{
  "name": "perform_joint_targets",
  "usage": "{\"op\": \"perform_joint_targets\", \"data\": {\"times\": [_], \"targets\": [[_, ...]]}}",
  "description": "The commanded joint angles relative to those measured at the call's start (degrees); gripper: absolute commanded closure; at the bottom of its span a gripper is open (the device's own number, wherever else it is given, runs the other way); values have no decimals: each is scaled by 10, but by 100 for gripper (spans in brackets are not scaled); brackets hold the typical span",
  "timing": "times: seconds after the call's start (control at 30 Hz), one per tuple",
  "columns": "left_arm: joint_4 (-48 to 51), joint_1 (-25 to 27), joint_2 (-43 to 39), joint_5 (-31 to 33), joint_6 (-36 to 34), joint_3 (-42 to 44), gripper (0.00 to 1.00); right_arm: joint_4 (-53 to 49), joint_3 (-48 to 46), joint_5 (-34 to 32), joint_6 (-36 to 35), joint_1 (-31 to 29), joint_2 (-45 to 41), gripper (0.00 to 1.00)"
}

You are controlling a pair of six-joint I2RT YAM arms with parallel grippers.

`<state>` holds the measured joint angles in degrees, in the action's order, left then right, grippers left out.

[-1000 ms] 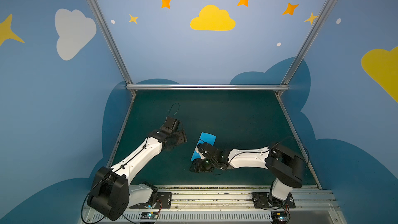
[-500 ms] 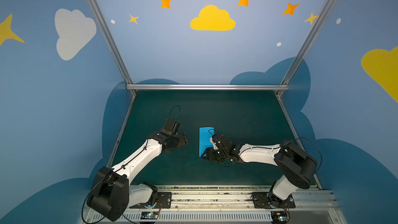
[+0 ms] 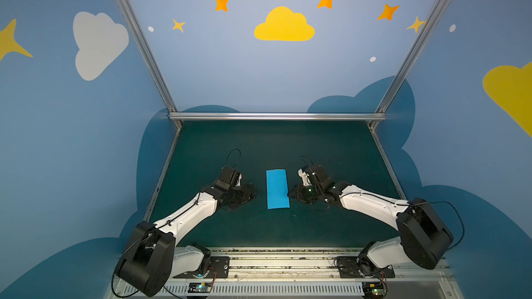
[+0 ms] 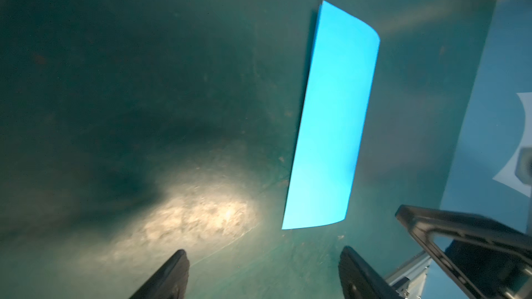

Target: Fold a paper plane with a square sheet of paper (fold left side to right side)

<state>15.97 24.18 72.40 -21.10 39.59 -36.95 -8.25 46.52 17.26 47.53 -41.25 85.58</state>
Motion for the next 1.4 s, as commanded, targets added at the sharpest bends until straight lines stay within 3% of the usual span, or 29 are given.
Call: {"op": "perform_joint_targets", "data": {"times": [0.0, 0.17, 0.6, 0.93, 1.37], "targets": [[-45, 7, 20, -23, 18, -3, 17, -27, 49, 36, -41, 3, 44, 85], [-59, 19, 48, -23, 21, -14, 17, -24, 79, 32, -44, 4, 100, 100], [-72, 48, 131, -30, 13, -60, 17, 2, 55, 19, -56, 28, 175, 100], [-91, 69, 214, -32, 9, -92, 17, 43, 2, 28, -45, 42, 180, 100], [-206, 70, 279, -67, -24, -86, 17, 48, -12, 27, -46, 44, 183, 100]]}}
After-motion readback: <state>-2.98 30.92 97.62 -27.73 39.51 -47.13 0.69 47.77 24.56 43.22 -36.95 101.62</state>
